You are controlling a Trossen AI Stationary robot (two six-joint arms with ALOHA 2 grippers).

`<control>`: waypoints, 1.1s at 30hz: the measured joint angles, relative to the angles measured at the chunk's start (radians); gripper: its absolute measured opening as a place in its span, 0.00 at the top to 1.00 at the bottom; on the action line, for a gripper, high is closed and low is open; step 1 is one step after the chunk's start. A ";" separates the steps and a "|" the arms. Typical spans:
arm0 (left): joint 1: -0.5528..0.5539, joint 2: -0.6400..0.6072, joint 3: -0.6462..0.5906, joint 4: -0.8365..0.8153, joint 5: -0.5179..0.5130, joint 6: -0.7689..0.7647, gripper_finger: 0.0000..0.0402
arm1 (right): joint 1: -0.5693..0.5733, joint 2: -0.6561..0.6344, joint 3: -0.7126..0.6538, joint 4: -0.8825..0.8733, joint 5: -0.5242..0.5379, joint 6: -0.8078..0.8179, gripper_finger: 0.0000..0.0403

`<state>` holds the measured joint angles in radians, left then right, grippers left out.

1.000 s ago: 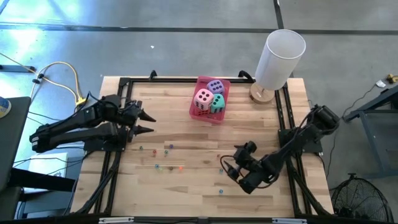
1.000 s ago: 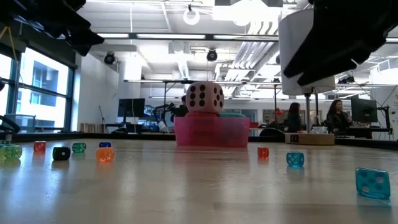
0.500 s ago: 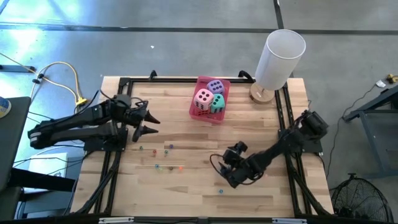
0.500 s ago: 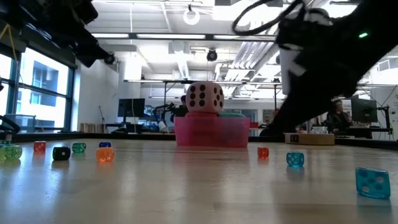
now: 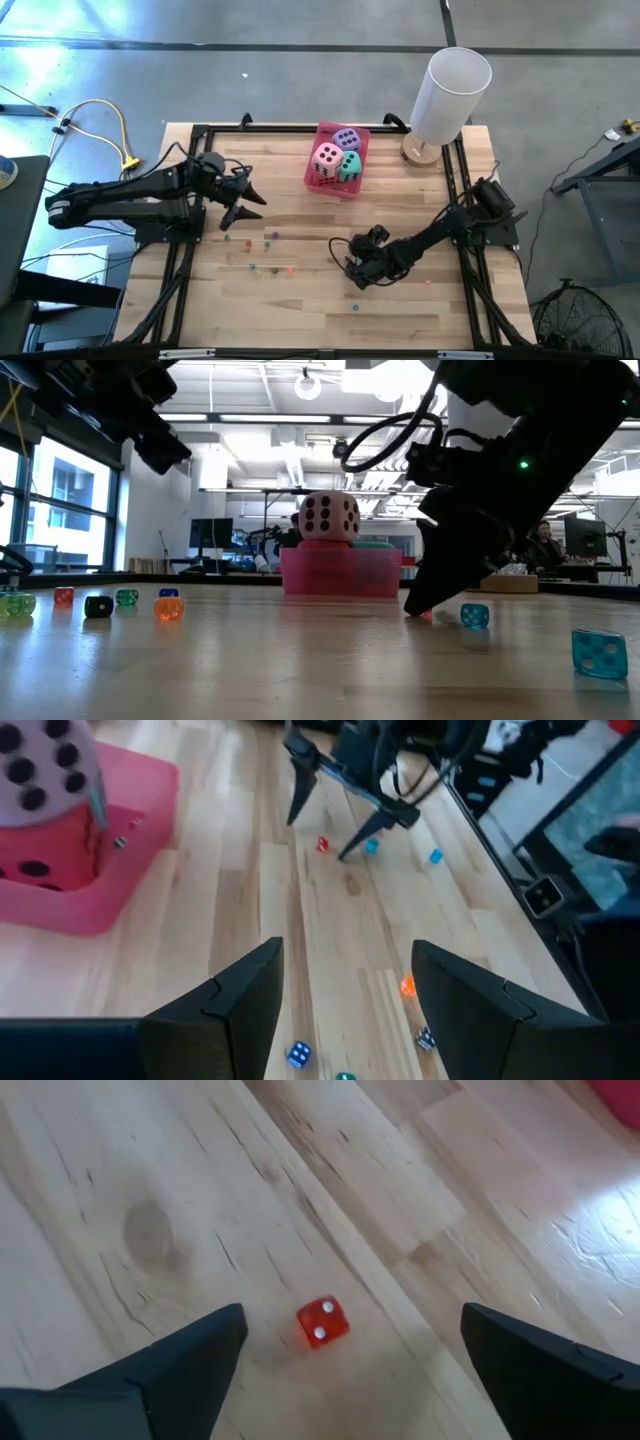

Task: Pick & Place Dice
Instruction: Put the left small red dice into the bin

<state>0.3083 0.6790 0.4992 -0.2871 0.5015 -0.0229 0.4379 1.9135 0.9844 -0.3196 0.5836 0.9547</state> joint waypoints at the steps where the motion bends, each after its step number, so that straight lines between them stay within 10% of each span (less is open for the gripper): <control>1: -0.006 0.010 0.000 0.000 0.000 0.004 0.47 | -0.001 0.001 0.000 0.000 -0.001 -0.004 0.11; 27: -0.039 0.286 0.000 0.268 -0.005 0.030 0.47 | 0.001 0.002 -0.002 -0.014 -0.036 -0.049 0.90; 33: -0.041 0.345 0.000 0.319 0.006 0.040 0.47 | 0.000 -0.029 -0.007 -0.023 -0.002 -0.094 0.91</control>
<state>0.2675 1.0241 0.4994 0.0315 0.5071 0.0172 0.4383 1.8845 0.9772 -0.3428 0.5814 0.8611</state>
